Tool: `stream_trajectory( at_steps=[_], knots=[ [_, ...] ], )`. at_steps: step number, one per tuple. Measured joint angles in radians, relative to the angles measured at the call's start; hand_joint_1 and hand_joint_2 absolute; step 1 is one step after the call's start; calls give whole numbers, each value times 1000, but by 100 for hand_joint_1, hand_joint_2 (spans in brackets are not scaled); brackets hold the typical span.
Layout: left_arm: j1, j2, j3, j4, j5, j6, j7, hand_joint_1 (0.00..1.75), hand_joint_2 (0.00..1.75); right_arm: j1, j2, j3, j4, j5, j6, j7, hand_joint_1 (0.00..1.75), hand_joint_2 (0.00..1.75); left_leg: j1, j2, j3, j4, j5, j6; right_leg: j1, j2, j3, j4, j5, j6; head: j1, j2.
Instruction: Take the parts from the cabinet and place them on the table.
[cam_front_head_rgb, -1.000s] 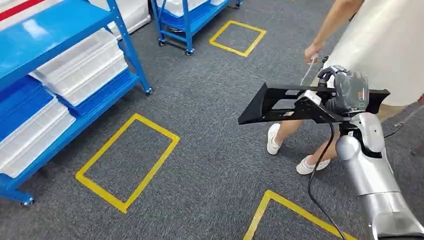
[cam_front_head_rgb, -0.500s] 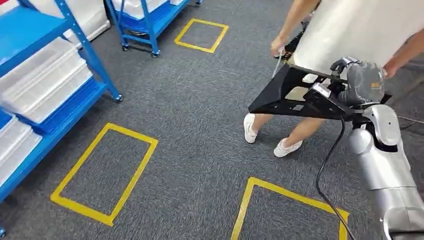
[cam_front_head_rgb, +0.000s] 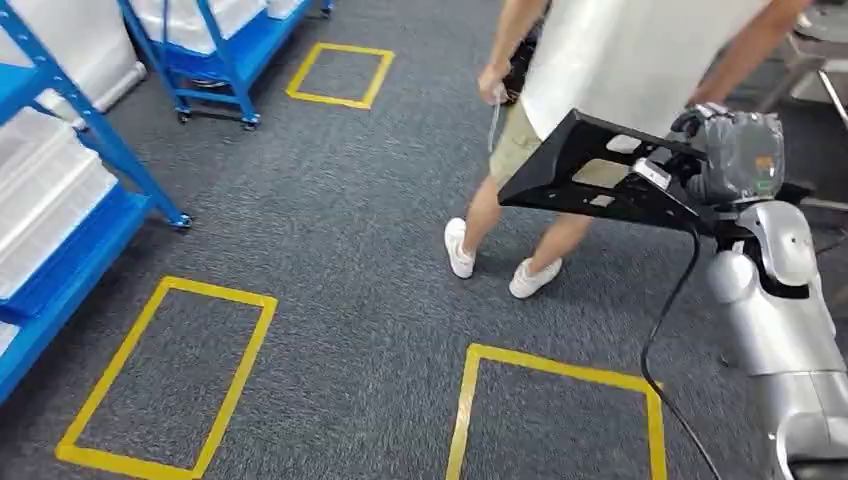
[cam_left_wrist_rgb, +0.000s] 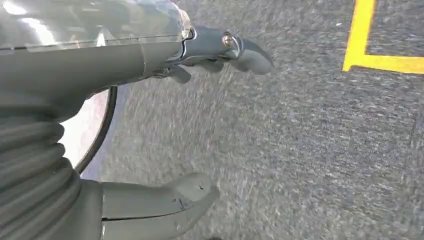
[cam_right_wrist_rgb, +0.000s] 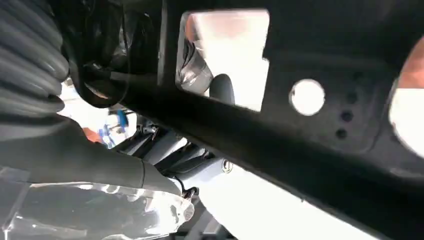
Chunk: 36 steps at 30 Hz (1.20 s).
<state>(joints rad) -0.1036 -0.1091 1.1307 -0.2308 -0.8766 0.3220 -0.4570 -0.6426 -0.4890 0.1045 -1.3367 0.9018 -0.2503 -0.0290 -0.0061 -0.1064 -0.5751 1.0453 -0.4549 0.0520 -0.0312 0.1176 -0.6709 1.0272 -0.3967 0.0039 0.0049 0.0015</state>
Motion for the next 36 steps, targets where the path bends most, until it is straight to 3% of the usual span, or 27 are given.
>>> stream_trajectory(
  at_steps=[2,3,4,5,7,8,9,11,12,13,15,17,18,19,20,21,23,24,25,27,28,29,32,33,34,35,36],
  knots=[
    [1,0,0,0,3,1,0,0,175,11,-19,0,-2,1,0,2,175,175,-7,25,7,-18,12,5,-10,35,2,-24,17,23,1,0],
    [-3,0,0,0,3,1,-1,0,175,12,-29,-1,-5,1,0,3,175,175,3,46,34,-70,16,10,-5,26,-3,-23,9,24,0,0],
    [-8,0,0,0,3,0,-1,0,175,8,-39,-4,-8,1,-1,4,175,175,-1,59,41,-91,9,14,7,-42,-19,3,-16,22,5,0],
    [-6,0,0,0,3,0,-2,0,175,5,-41,-4,-9,1,-1,6,175,175,-4,69,41,-101,10,17,10,-79,-42,57,-52,22,5,0],
    [2,0,0,0,6,0,-2,0,175,12,-41,-4,-14,0,-1,11,175,175,-5,105,37,-95,8,19,9,-102,-111,221,-117,28,5,0],
    [4,0,0,0,7,0,-2,0,175,23,-41,-4,-15,0,-1,13,175,175,-5,120,36,-88,5,19,8,-106,-129,266,-124,30,5,0],
    [5,0,0,0,7,0,-2,0,175,32,-43,-4,-16,0,-1,14,175,175,-5,136,34,-83,0,19,6,-109,-124,263,-111,33,5,0],
    [3,-1,0,0,7,0,-2,0,175,35,-50,-5,-22,0,-1,14,175,175,-5,162,33,-72,-10,15,7,-125,-46,130,-44,34,5,0],
    [3,-2,0,0,7,0,-2,0,175,35,-55,-6,-28,0,-2,14,175,175,-5,174,33,-64,-17,12,10,-150,12,32,-6,32,5,0],
    [2,-2,0,0,7,0,-3,0,175,33,-58,-9,-33,-1,-1,14,175,175,-7,185,32,-62,-21,8,24,-193,32,-15,-29,26,5,0],
    [0,-2,1,0,7,0,-3,0,175,33,-60,-12,-37,-2,-1,15,175,175,-12,202,29,-51,-28,-2,36,-176,26,-9,-22,5,5,0],
    [-2,-3,2,0,7,0,-3,0,175,39,-65,-15,-38,-3,-2,16,175,175,-12,223,34,-53,-30,-8,38,-157,23,-8,-22,-2,5,0],
    [-3,-4,2,0,7,0,-3,0,175,43,-71,-15,-42,-3,-2,15,175,175,-16,226,34,-50,-36,-14,27,-148,26,-20,-17,-10,5,0],
    [-4,-5,2,0,7,0,-4,0,175,44,-74,-16,-45,-3,-2,15,175,175,-8,174,26,-29,-59,-20,24,-138,31,-25,-13,-16,5,0],
    [-4,-6,2,0,7,0,-5,0,175,43,-74,-19,-47,-3,-2,16,175,175,-3,140,3,24,-92,-23,22,-133,31,-25,-11,-21,5,0],
    [-3,-6,2,0,7,0,-5,0,175,43,-74,-19,-49,-4,-2,16,175,175,-1,122,-33,103,-129,-25,22,-123,29,-25,-11,-22,5,0],
    [-1,-6,3,0,7,0,-5,0,175,52,-73,-19,-49,-5,-2,16,175,175,1,114,-109,255,-178,-30,23,-98,26,-23,-10,-22,5,0],
    [0,-6,4,0,8,0,-5,0,175,56,-73,-19,-49,-6,-2,16,175,175,2,114,-121,268,-168,-30,23,-87,26,-22,-10,-22,5,0],
    [0,-6,4,0,8,0,-5,0,175,58,-73,-19,-49,-7,-2,16,175,175,2,113,-110,233,-132,-29,22,-73,27,-21,-11,-22,5,0],
    [-1,-6,4,0,8,1,-6,0,175,58,-73,-21,-52,-8,-2,16,175,175,7,92,-42,66,-26,-24,19,-45,29,-17,-12,-20,5,0],
    [-1,-5,4,0,8,1,-7,0,175,58,-73,-22,-53,-9,-2,16,175,175,10,53,-17,-8,2,-22,16,-35,27,-16,-14,-17,5,0],
    [1,-6,5,0,8,2,-7,0,175,54,-74,-22,-53,-10,-2,16,175,175,14,2,-10,-11,-1,-22,18,-23,18,-13,-9,-9,5,0],
    [0,-5,6,0,8,2,-9,0,175,68,-74,-23,-54,-10,-2,16,175,175,8,32,-7,-23,0,-19,0,16,5,-24,8,14,4,0],
    [-2,-5,6,0,8,2,-9,0,175,71,-77,-24,-54,-10,-2,16,175,175,8,47,2,-45,2,-15,5,29,3,-28,14,24,5,0],
    [-7,-6,6,0,6,1,-10,0,175,72,-82,-28,-55,-10,-2,16,175,175,15,61,9,-65,5,-8,0,15,-3,-21,2,22,4,0],
    [-8,-6,6,0,6,-1,-11,0,175,70,-84,-35,-54,-10,-2,17,175,175,11,71,11,-74,10,-1,11,-52,-16,15,-28,23,8,0],
    [-7,-6,6,0,6,-3,-12,0,175,68,-84,-37,-54,-11,-3,17,175,175,10,84,11,-76,12,1,14,-84,-45,84,-68,26,7,0]
  ],
)
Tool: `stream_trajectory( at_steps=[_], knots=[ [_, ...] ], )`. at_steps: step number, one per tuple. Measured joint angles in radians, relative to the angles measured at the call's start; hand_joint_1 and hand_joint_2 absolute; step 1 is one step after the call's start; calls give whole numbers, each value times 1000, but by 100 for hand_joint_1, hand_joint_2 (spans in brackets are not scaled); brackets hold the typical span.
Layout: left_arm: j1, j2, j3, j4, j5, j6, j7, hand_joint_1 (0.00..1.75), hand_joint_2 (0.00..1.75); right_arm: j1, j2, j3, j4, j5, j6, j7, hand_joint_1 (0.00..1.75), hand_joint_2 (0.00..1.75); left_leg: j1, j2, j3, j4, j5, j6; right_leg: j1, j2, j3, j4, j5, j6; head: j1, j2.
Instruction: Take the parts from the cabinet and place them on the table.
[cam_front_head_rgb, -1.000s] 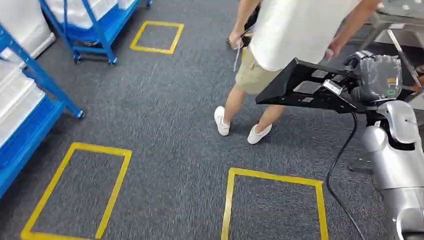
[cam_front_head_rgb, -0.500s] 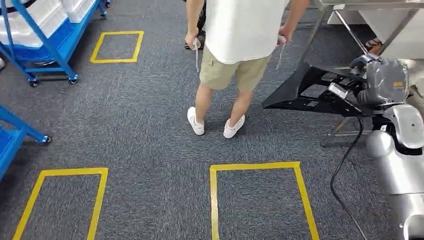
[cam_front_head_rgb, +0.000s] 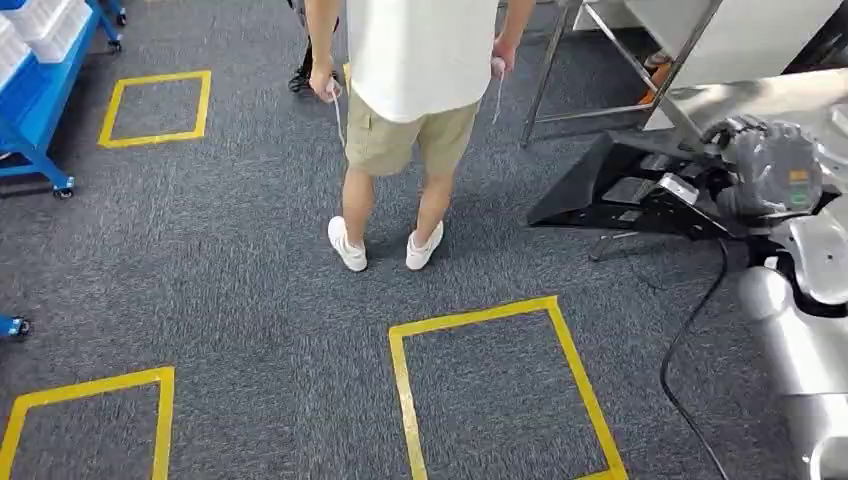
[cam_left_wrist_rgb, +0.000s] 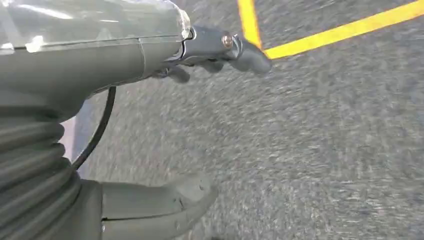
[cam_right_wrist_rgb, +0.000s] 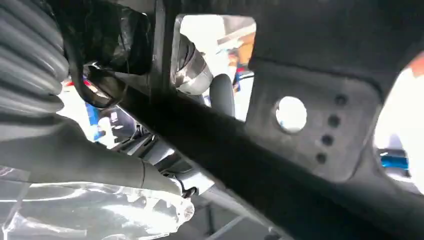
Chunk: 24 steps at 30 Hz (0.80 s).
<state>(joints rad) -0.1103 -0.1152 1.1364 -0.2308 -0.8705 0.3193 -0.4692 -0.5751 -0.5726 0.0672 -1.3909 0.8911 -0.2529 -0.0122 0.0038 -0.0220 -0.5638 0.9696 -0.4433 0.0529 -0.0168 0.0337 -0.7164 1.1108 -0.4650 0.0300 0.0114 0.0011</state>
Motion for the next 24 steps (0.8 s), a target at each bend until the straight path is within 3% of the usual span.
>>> stream_trajectory(
  at_steps=[2,3,4,5,6,7,8,9,12,13,14,15,17,18,19,20,21,22,23,24],
  knots=[
    [4,0,0,0,0,-5,0,0,175,6,1,0,1,0,1,0,175,175,-3,27,-4,4,-1,2,-2,-23,-70,169,-70,7,0,0],
    [5,0,0,0,0,-6,-1,0,175,10,2,0,1,0,1,0,175,175,-4,40,-5,7,-3,3,-3,-26,-86,211,-78,10,0,0],
    [4,0,0,0,0,-11,-3,0,175,11,2,0,1,0,2,0,175,175,-4,53,-6,9,-4,3,-4,-27,-79,200,-65,11,0,0],
    [3,0,0,0,0,-13,-3,0,175,10,2,0,0,0,1,0,175,175,-5,66,-6,11,-7,3,-3,-30,-43,141,-32,10,0,0],
    [1,0,0,0,0,-14,-4,0,175,8,2,0,0,0,2,0,175,175,-5,76,-4,13,-9,1,-2,-38,11,51,8,8,0,0],
    [0,0,0,0,0,-16,-5,0,175,5,1,-2,-2,0,1,0,175,175,-5,88,1,14,-14,-1,4,-68,78,-60,50,2,0,0],
    [-1,0,0,0,0,-17,-5,0,175,3,1,-3,-4,0,1,0,175,175,-6,95,3,13,-16,-2,11,-101,98,-109,42,-4,0,0],
    [-1,0,0,0,-1,-17,-6,0,175,-1,1,-3,-6,0,1,0,175,175,-11,105,0,16,-16,-7,28,-118,106,-118,41,-18,0,0],
    [-2,0,0,0,-5,-17,-6,0,175,-2,-2,-7,-6,0,1,1,175,175,-12,138,6,12,-20,-16,30,-83,98,-118,41,-28,0,0],
    [-5,0,0,0,-6,-18,-6,0,175,-2,-5,-8,-8,0,1,0,175,175,-13,125,-2,20,-34,-23,13,-73,106,-131,48,-38,-1,0],
    [-6,0,0,0,-6,-18,-6,0,175,-4,-6,-10,-10,0,1,0,175,175,-8,72,-8,50,-55,-27,14,-63,107,-133,49,-41,0,0],
    [-5,-1,0,0,-7,-19,-6,0,175,-8,-4,-10,-11,0,1,0,175,175,-5,45,-34,112,-89,-29,13,-57,107,-133,49,-46,-1,0],
    [-1,0,0,0,-7,-19,-6,0,175,-6,-3,-10,-11,0,2,0,175,175,-2,30,-118,286,-160,-35,13,-32,105,-131,48,-48,-1,0],
    [0,0,0,0,-6,-19,-6,0,175,-6,-3,-10,-10,0,2,0,175,175,-1,30,-148,342,-171,-38,13,-20,104,-127,48,-50,-1,0],
    [1,1,0,0,-6,-19,-6,0,175,-6,-3,-10,-10,0,1,0,175,175,0,29,-158,351,-158,-39,12,-7,104,-125,47,-50,-1,0],
    [0,1,0,0,-6,-19,-6,0,175,-6,-3,-10,-10,0,2,0,175,175,1,28,-147,312,-122,-39,10,7,104,-121,44,-49,-1,0],
    [-1,1,0,0,-6,-19,-6,0,175,-6,-3,-10,-11,0,2,0,175,175,5,25,-116,237,-70,-39,8,21,105,-116,40,-46,-1,0],
    [-1,1,0,0,-6,-19,-6,0,175,-7,-3,-10,-11,0,2,0,175,175,10,7,-76,138,-13,-41,4,35,105,-110,35,-40,-1,0],
    [0,1,0,0,-6,-19,-6,0,175,-7,-3,-10,-11,0,2,0,175,175,18,-39,-57,81,2,-44,2,46,100,-103,30,-33,-1,0],
    [1,0,0,0,-6,-20,-6,0,175,-12,-2,-10,-10,0,2,0,175,175,23,-68,-45,67,-4,-43,5,62,87,-87,30,-29,0,0]
  ],
)
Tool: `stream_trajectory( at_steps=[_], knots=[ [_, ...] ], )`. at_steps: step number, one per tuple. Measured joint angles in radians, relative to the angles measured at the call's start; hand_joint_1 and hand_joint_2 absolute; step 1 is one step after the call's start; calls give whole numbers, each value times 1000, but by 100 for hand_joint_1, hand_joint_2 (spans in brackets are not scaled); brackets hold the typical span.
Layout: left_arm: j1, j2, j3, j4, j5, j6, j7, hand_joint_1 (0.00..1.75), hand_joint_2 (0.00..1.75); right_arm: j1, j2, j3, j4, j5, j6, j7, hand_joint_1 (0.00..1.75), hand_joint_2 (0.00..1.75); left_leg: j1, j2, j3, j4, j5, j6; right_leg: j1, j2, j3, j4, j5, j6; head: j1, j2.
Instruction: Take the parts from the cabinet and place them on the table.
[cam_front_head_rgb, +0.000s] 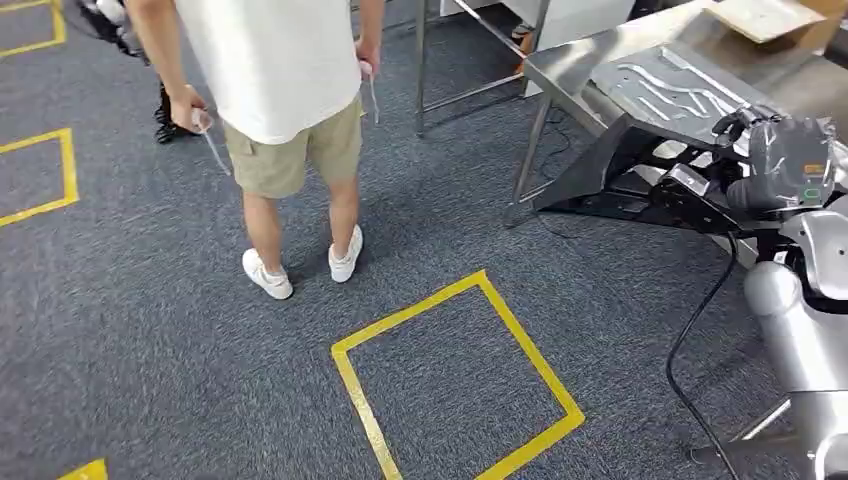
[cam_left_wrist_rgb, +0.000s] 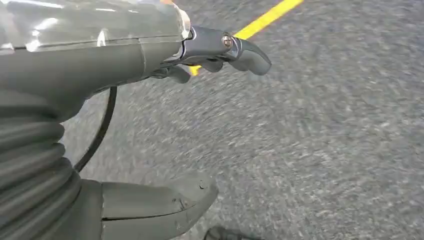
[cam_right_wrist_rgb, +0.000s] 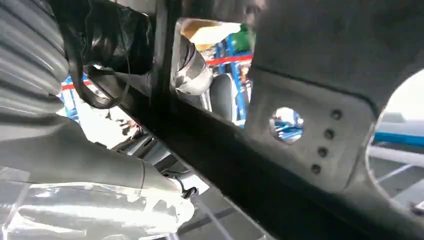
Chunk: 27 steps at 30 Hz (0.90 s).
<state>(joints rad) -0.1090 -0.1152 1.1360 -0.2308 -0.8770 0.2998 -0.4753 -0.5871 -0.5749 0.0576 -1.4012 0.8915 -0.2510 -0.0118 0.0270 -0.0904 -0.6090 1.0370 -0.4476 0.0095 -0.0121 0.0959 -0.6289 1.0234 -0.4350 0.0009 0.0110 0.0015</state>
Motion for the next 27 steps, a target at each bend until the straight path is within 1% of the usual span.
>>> stream_trajectory(
  at_steps=[1,3,4,5,6,7,8,9,10,11,12,13,14,15,16,18,19,20,21,22,23,24,26,27],
  knots=[
    [-1,0,0,0,0,-2,0,0,175,1,2,-1,0,0,-1,-2,175,175,-3,8,3,-8,-14,4,-2,9,-12,2,3,5,0,0],
    [-3,1,0,0,0,-7,0,0,175,8,-1,-2,0,0,0,-2,175,175,-12,25,2,-3,-14,8,-11,30,-16,-3,9,15,0,0],
    [-4,0,0,0,-1,-10,-1,0,175,11,-4,-3,0,0,0,-2,175,175,-5,38,2,-15,-7,18,-11,41,-19,-3,10,19,0,0],
    [-7,1,0,0,-1,-13,-2,0,175,14,-5,-5,0,-1,0,-2,175,175,-6,51,6,-20,-4,26,-7,-4,-27,13,-9,22,2,0],
    [-7,1,0,0,-2,-12,-3,0,175,12,-6,-9,0,-1,0,-2,175,175,-7,59,7,-23,-2,32,-3,-51,-45,58,-40,25,3,0],
    [-5,1,0,0,-2,-13,-3,0,175,12,-6,-12,0,-2,-1,-1,175,175,-9,72,7,-25,-2,35,-3,-74,-80,137,-81,29,3,0],
    [-3,1,0,0,-2,-14,-3,0,175,16,-6,-12,0,-2,0,-1,175,175,-10,84,6,-25,-3,36,-3,-82,-115,214,-114,31,3,0],
    [-1,1,0,0,-2,-14,-3,0,175,22,-6,-12,1,-2,0,-1,175,175,-11,97,6,-24,-4,38,-4,-86,-143,279,-134,32,3,0],
    [-1,2,0,0,-2,-16,-3,0,175,27,-6,-12,1,-3,-1,-1,175,175,-11,110,6,-22,-6,40,-4,-88,-154,302,-130,33,3,0],
    [-2,1,0,0,-2,-16,-3,0,175,30,-6,-13,1,-3,-1,-1,175,175,-13,122,7,-21,-7,40,-4,-89,-142,277,-106,32,3,0],
    [-3,1,0,0,-2,-18,-3,0,175,31,-6,-13,0,-3,-2,-1,175,175,-14,133,8,-21,-9,40,-2,-93,-108,214,-68,29,3,0],
    [-4,1,0,0,-2,-19,-3,0,175,30,-6,-15,-1,-3,-2,-1,175,175,-16,144,11,-21,-11,40,1,-105,-60,124,-27,22,3,0],
    [-5,0,0,0,-2,-21,-3,0,175,30,-10,-18,-5,-3,-2,-1,175,175,-17,154,15,-22,-13,39,11,-143,-8,32,8,10,3,0],
    [-5,-2,0,0,-2,-22,-4,0,175,28,-11,-22,-9,-3,-2,-1,175,175,-21,165,15,-23,-14,36,30,-188,15,-8,-5,4,3,0],
    [-4,-2,0,0,0,-25,-5,0,175,27,-11,-24,-12,-3,-2,-2,175,175,-23,173,14,-23,-15,34,33,-179,12,-16,-2,-2,3,0],
    [-4,-2,0,0,0,-28,-6,0,175,33,-14,-30,-15,-4,-2,-2,175,175,-24,199,21,-26,-17,29,35,-157,9,-17,-1,-3,3,0],
    [-5,-2,0,0,0,-30,-6,0,175,36,-18,-33,-17,-4,-2,-2,175,175,-26,211,27,-30,-18,23,33,-145,12,-28,4,-10,3,0],
    [-7,0,0,0,1,-30,-7,0,175,42,-20,-37,-21,-4,-3,-2,175,175,-24,188,24,-20,-34,17,16,-138,26,-42,12,-13,3,0],
    [-7,0,0,0,1,-30,-9,0,175,37,-21,-42,-23,-4,-3,-2,175,175,-23,140,12,17,-59,14,14,-124,29,-48,14,-18,3,0],
    [-6,0,0,0,1,-31,-9,0,175,35,-19,-42,-25,-5,-4,-1,175,175,-20,117,-15,80,-94,13,13,-118,30,-47,15,-22,2,0],
    [-3,0,0,0,1,-31,-9,0,175,39,-17,-42,-25,-5,-3,-2,175,175,-18,104,-56,165,-131,11,14,-104,30,-47,15,-22,2,0],
    [-2,0,0,0,1,-31,-9,0,175,41,-17,-42,-25,-5,-3,-2,175,175,-18,102,-65,186,-139,10,14,-101,30,-47,15,-22,2,0],
    [-2,0,0,0,1,-31,-9,0,175,41,-17,-42,-25,-5,-3,-2,175,175,-18,102,-65,186,-139,10,14,-101,30,-47,15,-22,2,0],
    [-2,0,0,0,1,-31,-9,0,175,41,-17,-42,-25,-5,-3,-2,175,175,-18,101,-70,196,-143,10,14,-100,29,-47,15,-22,2,0]
  ],
)
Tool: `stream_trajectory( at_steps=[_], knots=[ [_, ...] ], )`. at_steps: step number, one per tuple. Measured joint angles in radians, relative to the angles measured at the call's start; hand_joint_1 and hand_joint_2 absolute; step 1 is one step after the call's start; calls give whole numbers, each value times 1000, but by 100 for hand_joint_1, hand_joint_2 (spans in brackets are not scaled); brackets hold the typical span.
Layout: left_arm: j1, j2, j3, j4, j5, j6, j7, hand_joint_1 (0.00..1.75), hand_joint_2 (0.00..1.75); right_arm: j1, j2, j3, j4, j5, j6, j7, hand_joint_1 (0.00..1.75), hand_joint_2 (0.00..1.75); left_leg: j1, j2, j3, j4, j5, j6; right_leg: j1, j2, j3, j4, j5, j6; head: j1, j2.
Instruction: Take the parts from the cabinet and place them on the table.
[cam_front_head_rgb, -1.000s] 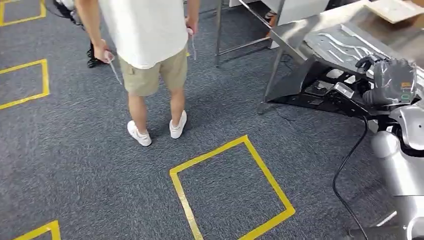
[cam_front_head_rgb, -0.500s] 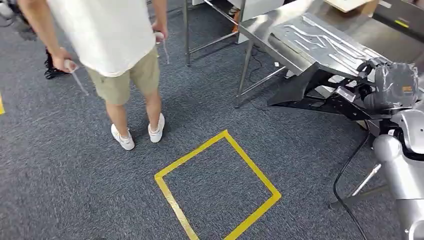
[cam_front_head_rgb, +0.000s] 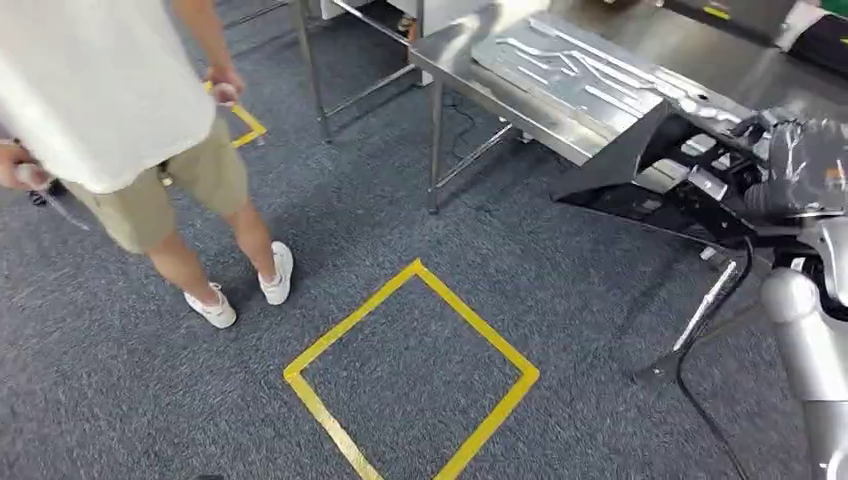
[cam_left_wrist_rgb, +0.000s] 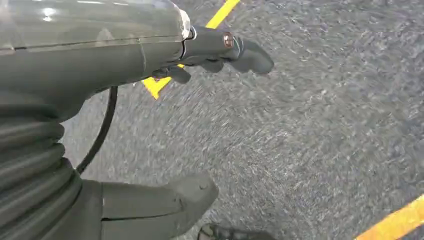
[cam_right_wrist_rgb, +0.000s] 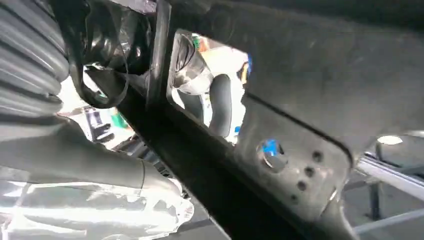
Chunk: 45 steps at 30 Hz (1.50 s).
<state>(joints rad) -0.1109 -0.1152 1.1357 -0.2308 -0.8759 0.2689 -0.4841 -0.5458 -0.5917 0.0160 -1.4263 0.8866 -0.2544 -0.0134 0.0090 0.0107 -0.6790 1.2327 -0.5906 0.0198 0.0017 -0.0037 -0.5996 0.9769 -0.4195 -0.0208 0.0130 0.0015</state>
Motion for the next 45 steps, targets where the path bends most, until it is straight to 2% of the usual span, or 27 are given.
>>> stream_trajectory(
  at_steps=[4,5,6,7,10,11,12,13,15,16,17,19,20,21,22,26,27,28,29,31,32,34,36,38,42,44,45],
  knots=[
    [4,1,0,0,1,0,0,0,175,11,2,0,0,0,0,0,175,175,0,-5,-50,92,-14,-2,0,26,-3,9,-2,0,0,0],
    [3,1,0,0,2,-2,0,0,175,16,2,0,-1,0,0,0,175,175,7,-27,51,-137,134,-5,-10,76,-6,33,-15,13,0,0],
    [2,1,0,0,2,-3,-1,0,175,17,2,-2,-1,-1,-1,0,175,175,15,-90,72,-179,120,-6,-13,88,-12,41,-21,20,0,0],
    [3,0,0,0,2,-4,-2,0,175,14,0,-6,-3,-3,-2,1,175,175,20,-111,78,-194,118,-6,-9,101,-27,55,-21,25,0,0],
    [4,0,0,0,6,-6,-4,0,175,31,-4,-13,-11,-6,-5,1,175,175,9,-79,74,-184,120,7,-18,131,-38,54,-12,37,0,0],
    [3,-1,0,0,5,-8,-5,0,175,36,-9,-21,-12,-7,-5,1,175,175,17,-64,75,-191,125,15,-17,138,-43,55,-12,40,0,0],
    [1,0,0,0,5,-9,-5,0,175,40,-11,-28,-14,-8,-6,1,175,175,17,-54,76,-195,129,21,-11,78,-47,69,-25,45,2,0],
    [1,0,0,0,5,-9,-6,0,175,36,-14,-33,-15,-10,-6,1,175,175,16,-43,76,-198,130,28,-10,34,-67,113,-56,51,3,0],
    [5,0,0,0,6,-9,-6,0,175,37,-14,-34,-17,-13,-9,1,175,175,14,-18,74,-199,130,30,-14,11,-134,259,-128,59,3,0],
    [6,1,0,0,5,-10,-6,0,175,42,-13,-34,-17,-13,-9,1,175,175,14,-4,74,-199,129,30,-17,8,-166,329,-152,60,3,0],
    [6,1,0,0,5,-10,-6,0,175,45,-11,-34,-17,-13,-9,1,175,175,14,7,74,-199,128,30,-19,7,-179,358,-154,61,3,0],
    [5,0,0,0,5,-12,-6,0,175,45,-10,-34,-17,-13,-9,1,175,175,12,33,76,-199,126,30,-18,4,-138,284,-99,56,3,0],
    [4,0,0,0,5,-13,-6,0,175,43,-10,-35,-18,-13,-9,1,175,175,11,45,79,-199,125,29,-13,-6,-79,178,-49,48,3,0],
    [3,0,0,0,5,-14,-7,0,175,42,-11,-39,-20,-13,-9,1,175,175,10,55,82,-200,123,27,-6,-30,-26,86,-15,37,3,0],
    [3,-1,0,0,5,-14,-7,0,175,38,-12,-42,-25,-13,-10,1,175,175,9,64,83,-202,122,26,9,-80,-2,40,-31,29,3,0],
    [2,-2,0,0,5,-14,-8,0,175,33,-13,-45,-27,10,-18,1,175,175,3,98,92,-213,123,6,16,-43,-8,31,-20,14,3,0],
    [0,1,0,0,5,-15,-8,0,175,35,-15,-46,-29,23,-25,1,175,175,2,86,88,-207,112,1,-2,-40,5,11,-11,9,2,0],
    [-1,1,0,0,3,-15,-8,0,175,30,-15,-47,-30,32,-36,1,175,175,3,46,82,-180,94,-2,1,-35,9,5,-10,6,3,0],
    [0,0,0,0,-1,-16,-8,0,175,24,-11,-46,-31,45,-48,2,175,175,4,19,51,-115,56,-3,-1,-32,9,6,-9,2,1,0],
    [5,1,0,0,-2,-21,-8,0,175,24,-6,-46,-31,60,-56,3,175,175,5,-3,-29,48,-12,-6,2,-22,9,7,-12,-2,2,0],
    [7,1,0,0,-2,-23,-8,0,175,25,-4,-46,-31,62,-56,3,175,175,4,-5,-55,94,-18,-7,3,-16,8,11,-13,-4,1,0],
    [8,3,0,0,-2,-31,-9,0,175,24,-1,-46,-31,69,-56,3,175,175,5,-5,-36,42,38,-9,3,-6,8,19,-19,-2,1,0],
    [7,3,0,0,-2,-35,-10,0,175,24,-1,-46,-31,74,-56,3,175,175,7,-5,42,-125,129,-9,-2,3,9,34,-30,7,1,0],
    [7,3,0,0,-2,-38,-10,0,175,21,-2,-46,-31,74,-56,3,175,175,8,-14,72,-189,120,-5,6,10,-6,61,-42,20,2,0],
    [5,3,0,0,-2,-41,-11,0,175,21,-3,-46,-31,76,-58,3,175,175,4,-14,65,-182,124,20,1,12,-10,59,-41,30,2,0],
    [3,3,0,0,-2,-44,-11,0,175,19,-7,-47,-31,76,-58,3,175,175,9,-14,69,-191,128,28,-4,8,-29,105,-79,44,2,0],
    [3,3,0,0,-2,-44,-11,0,175,14,-7,-47,-31,76,-58,3,175,175,10,-13,69,-193,129,30,-8,8,-65,178,-119,51,2,0]
  ],
)
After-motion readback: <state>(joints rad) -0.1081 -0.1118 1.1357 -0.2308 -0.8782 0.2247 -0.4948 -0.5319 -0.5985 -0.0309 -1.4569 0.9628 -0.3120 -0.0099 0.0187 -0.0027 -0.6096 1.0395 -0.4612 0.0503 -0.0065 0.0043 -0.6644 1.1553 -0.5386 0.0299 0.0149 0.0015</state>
